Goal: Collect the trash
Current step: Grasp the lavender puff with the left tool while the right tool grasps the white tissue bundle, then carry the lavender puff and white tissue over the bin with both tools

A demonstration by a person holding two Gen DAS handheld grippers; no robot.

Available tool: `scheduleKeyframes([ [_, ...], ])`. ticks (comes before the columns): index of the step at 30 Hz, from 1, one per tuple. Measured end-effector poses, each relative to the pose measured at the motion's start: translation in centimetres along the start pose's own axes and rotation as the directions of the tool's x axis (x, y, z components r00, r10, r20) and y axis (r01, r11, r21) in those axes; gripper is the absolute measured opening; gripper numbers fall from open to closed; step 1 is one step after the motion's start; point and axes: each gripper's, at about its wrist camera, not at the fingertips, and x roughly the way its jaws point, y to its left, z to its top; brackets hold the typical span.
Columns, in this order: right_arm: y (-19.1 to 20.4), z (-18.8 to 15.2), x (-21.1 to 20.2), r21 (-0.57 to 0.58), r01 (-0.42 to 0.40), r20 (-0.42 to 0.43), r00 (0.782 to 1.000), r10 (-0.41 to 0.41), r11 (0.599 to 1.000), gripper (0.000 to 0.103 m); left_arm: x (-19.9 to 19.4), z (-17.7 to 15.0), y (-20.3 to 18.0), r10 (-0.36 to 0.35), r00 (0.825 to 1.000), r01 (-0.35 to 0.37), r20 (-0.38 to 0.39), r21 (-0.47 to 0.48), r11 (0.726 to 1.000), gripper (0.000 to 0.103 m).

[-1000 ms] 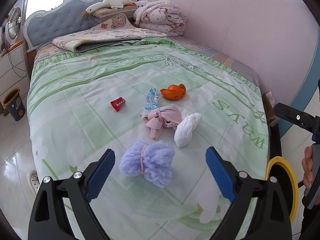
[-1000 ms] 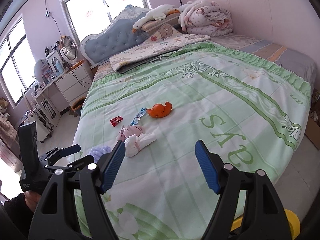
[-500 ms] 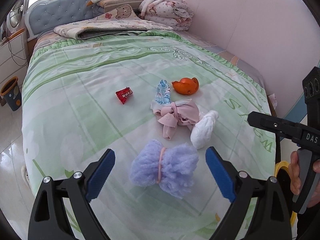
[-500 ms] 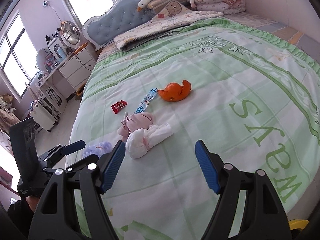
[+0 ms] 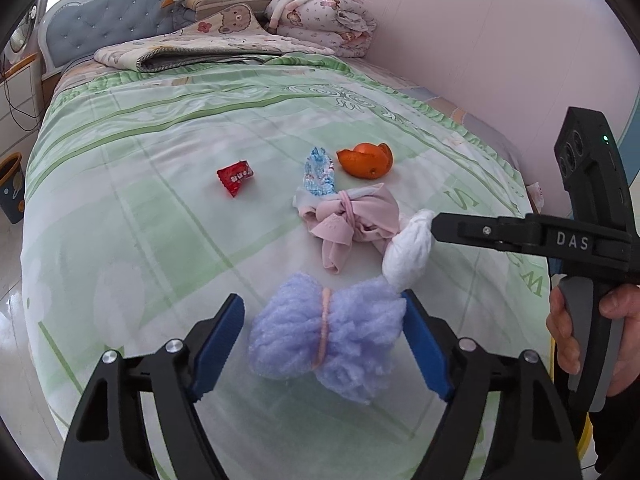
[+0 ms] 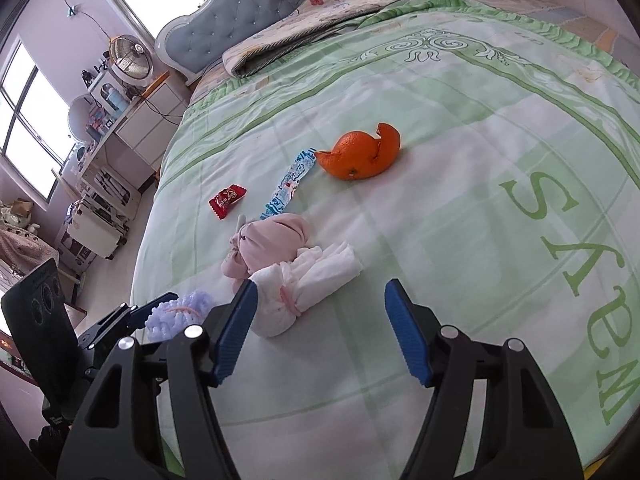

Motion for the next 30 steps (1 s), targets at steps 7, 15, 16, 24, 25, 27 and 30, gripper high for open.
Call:
scheduleKeyframes([
  [7, -0.2, 0.8, 2.0, 0.037, -0.032, -0.024, 0.999, 0.033, 0.999, 0.063, 0.2, -0.4, 0.1, -0.034, 0.999, 0.034, 0.013, 0.003, 0.999, 0.061],
  [15, 1.8, 1.7, 3.1, -0.004, -0.055, -0.017, 0.998, 0.055, 0.998, 0.031, -0.3, -0.4, 0.6, -0.083, 0.996, 0.083, 0.03, -0.021, 0.996, 0.059],
  [16, 2.1, 1.8, 3.1, -0.015, -0.056, -0.016, 0.998, 0.056, 0.998, 0.028, -0.4, -0.4, 0.7, -0.087, 0.996, 0.088, 0.032, -0.022, 0.996, 0.059],
  [24, 1.8, 1.3, 2.1, -0.012, -0.064, -0.006, 0.998, 0.063, 0.998, 0.015, -0.8, -0.5, 0.8, -0.104, 0.994, 0.106, 0.041, -0.031, 0.994, 0.059],
  [25, 1.7, 1.2, 2.2, -0.008, -0.067, -0.008, 0.998, 0.067, 0.998, 0.015, -0.9, -0.5, 0.8, -0.103, 0.994, 0.104, 0.043, -0.03, 0.994, 0.059],
  [27, 1.7, 1.2, 2.1, -0.005, -0.075, -0.007, 0.997, 0.075, 0.997, 0.014, -1.1, -0.4, 0.7, -0.103, 0.994, 0.105, 0.046, -0.027, 0.994, 0.059],
  [30, 1.8, 1.1, 1.5, -0.008, -0.085, 0.005, 0.996, 0.085, 0.996, 0.013, -1.8, -0.3, 0.7, -0.103, 0.993, 0.105, 0.055, -0.023, 0.994, 0.059],
])
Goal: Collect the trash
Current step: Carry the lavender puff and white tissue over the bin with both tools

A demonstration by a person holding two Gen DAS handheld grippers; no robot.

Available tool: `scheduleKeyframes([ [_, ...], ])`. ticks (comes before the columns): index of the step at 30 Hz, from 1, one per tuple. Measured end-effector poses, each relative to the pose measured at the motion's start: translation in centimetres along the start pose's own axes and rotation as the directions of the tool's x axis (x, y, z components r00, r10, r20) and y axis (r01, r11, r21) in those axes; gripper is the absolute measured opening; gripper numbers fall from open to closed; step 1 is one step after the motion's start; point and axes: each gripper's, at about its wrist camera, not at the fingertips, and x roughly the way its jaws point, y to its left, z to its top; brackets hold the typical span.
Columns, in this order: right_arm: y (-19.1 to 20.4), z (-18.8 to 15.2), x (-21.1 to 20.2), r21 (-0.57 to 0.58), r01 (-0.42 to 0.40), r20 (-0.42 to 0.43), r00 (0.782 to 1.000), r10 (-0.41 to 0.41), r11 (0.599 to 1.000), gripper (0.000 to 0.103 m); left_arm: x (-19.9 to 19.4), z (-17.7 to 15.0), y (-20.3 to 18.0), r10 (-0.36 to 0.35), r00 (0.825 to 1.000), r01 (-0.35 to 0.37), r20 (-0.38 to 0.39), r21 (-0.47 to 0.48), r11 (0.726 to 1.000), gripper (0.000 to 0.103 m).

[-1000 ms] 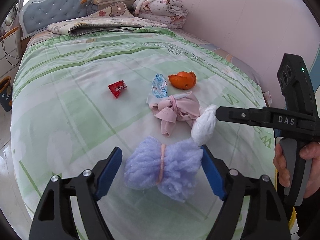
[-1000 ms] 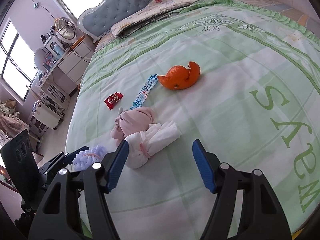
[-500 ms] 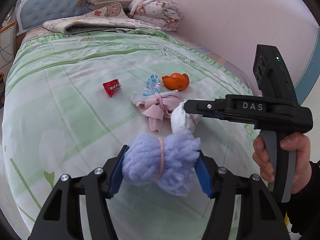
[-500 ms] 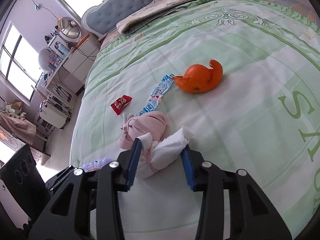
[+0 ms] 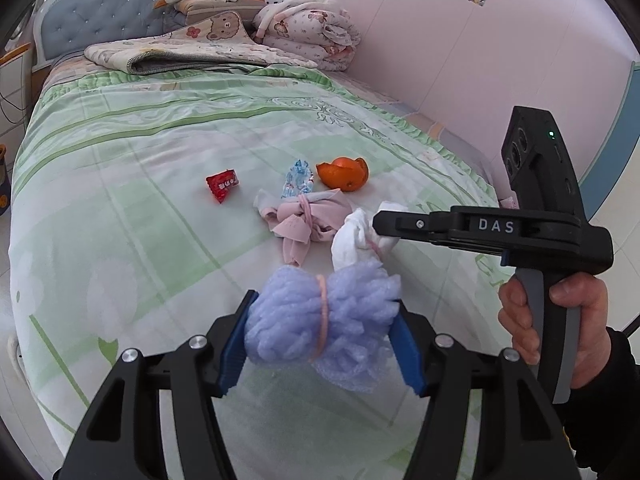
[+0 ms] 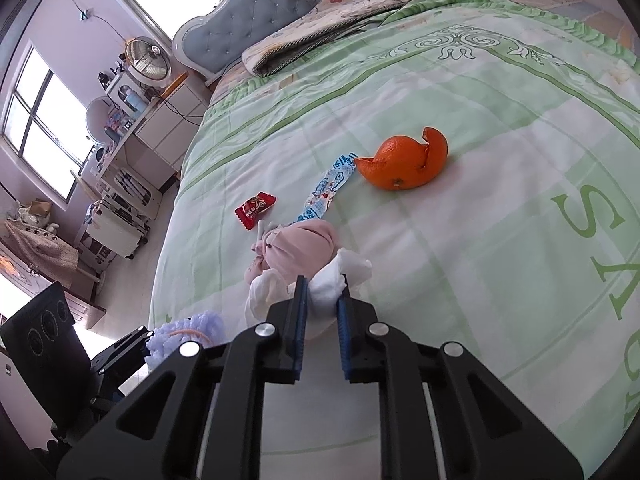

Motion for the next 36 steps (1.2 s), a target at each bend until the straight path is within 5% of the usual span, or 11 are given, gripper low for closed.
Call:
scheduleKeyframes([
  [36, -0.5, -5.7, -16.3, -0.024, 0.006, 0.191, 0.981, -0.002, 1.0, 0.013, -8.0, 0.0, -6.8, 0.032, 0.994, -0.042, 0.106, 0.096, 0.995, 0.059],
])
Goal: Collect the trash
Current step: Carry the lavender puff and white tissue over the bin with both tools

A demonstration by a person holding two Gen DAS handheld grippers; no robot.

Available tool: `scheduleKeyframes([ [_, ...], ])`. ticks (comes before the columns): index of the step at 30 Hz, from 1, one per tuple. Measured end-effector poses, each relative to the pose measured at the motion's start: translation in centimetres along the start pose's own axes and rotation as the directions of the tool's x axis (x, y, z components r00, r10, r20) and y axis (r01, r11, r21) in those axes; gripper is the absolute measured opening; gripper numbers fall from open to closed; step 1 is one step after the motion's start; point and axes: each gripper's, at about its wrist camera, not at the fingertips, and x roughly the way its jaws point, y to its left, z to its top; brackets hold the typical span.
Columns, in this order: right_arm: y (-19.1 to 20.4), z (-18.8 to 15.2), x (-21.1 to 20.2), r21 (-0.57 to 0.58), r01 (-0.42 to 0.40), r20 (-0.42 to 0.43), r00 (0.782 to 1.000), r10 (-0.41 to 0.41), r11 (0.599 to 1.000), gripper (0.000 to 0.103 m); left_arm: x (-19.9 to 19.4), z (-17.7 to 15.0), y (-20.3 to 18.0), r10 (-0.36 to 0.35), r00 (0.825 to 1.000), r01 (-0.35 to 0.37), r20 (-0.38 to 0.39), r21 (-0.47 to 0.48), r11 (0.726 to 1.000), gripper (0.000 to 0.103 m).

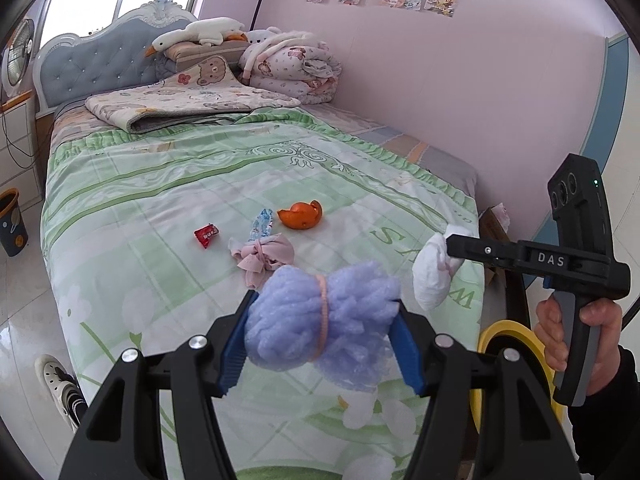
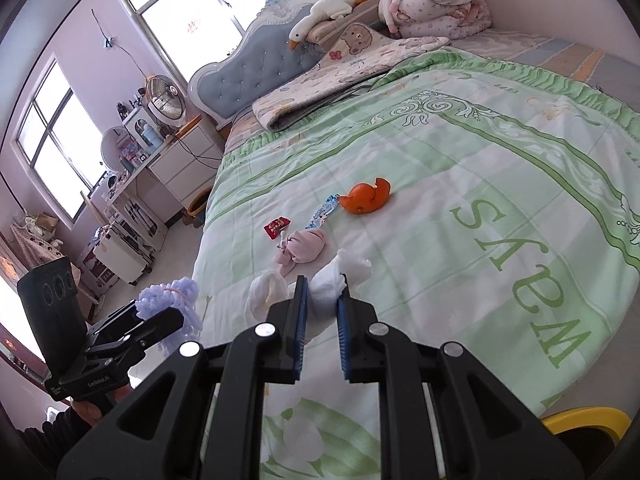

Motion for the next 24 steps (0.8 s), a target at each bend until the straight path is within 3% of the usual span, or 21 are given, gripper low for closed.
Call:
scheduleKeyframes([
  [24, -3.9, -4.2, -11.1, 0.065, 0.078, 0.116, 0.99, -0.086, 0.995, 0.013, -1.1, -0.3, -10.3, -0.099, 0.995, 0.099, -0.002, 0.126, 0.987, 0.059],
])
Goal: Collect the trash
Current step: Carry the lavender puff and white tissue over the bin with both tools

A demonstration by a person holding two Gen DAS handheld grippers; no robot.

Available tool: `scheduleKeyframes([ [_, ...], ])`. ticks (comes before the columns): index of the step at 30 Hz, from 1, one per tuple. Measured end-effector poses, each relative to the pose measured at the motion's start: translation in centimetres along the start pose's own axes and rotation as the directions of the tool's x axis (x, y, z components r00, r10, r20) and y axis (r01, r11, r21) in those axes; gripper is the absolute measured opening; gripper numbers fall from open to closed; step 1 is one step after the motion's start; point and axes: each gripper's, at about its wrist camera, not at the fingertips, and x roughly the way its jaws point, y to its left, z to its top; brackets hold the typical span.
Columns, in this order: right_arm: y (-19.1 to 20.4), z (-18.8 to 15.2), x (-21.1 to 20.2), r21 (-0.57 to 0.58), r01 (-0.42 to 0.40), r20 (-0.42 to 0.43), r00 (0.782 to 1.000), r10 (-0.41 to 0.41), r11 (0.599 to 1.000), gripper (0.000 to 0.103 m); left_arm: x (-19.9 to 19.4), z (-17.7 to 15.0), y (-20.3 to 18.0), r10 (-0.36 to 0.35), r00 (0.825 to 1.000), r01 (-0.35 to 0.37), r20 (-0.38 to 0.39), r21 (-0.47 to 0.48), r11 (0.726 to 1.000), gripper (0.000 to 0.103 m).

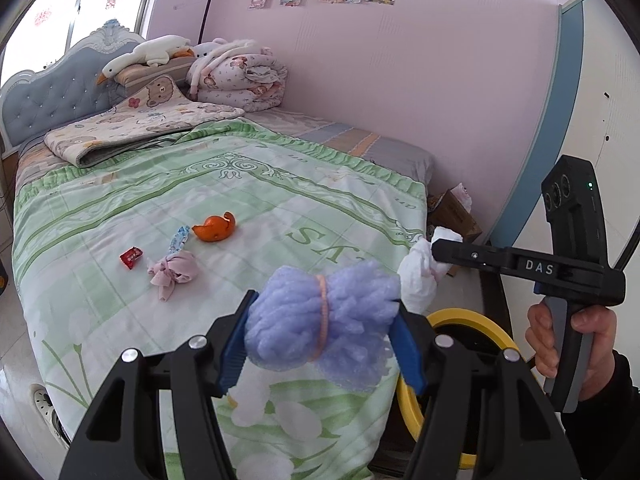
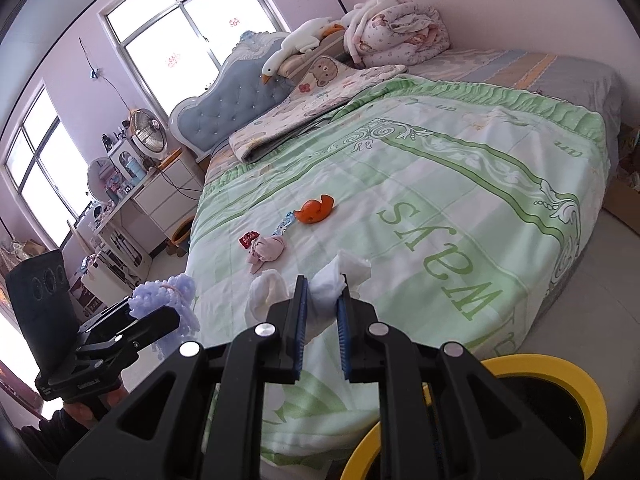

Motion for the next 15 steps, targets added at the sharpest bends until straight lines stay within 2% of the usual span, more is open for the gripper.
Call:
scheduleKeyframes([
  [15, -3.6, -2.7, -6.1, 0.039, 0.099, 0.057, 0.993, -0.101, 0.994, 0.013, 0.5, -0.8, -5.5, -0.083, 0.996, 0.085, -0.029, 0.065, 0.994, 0.059],
])
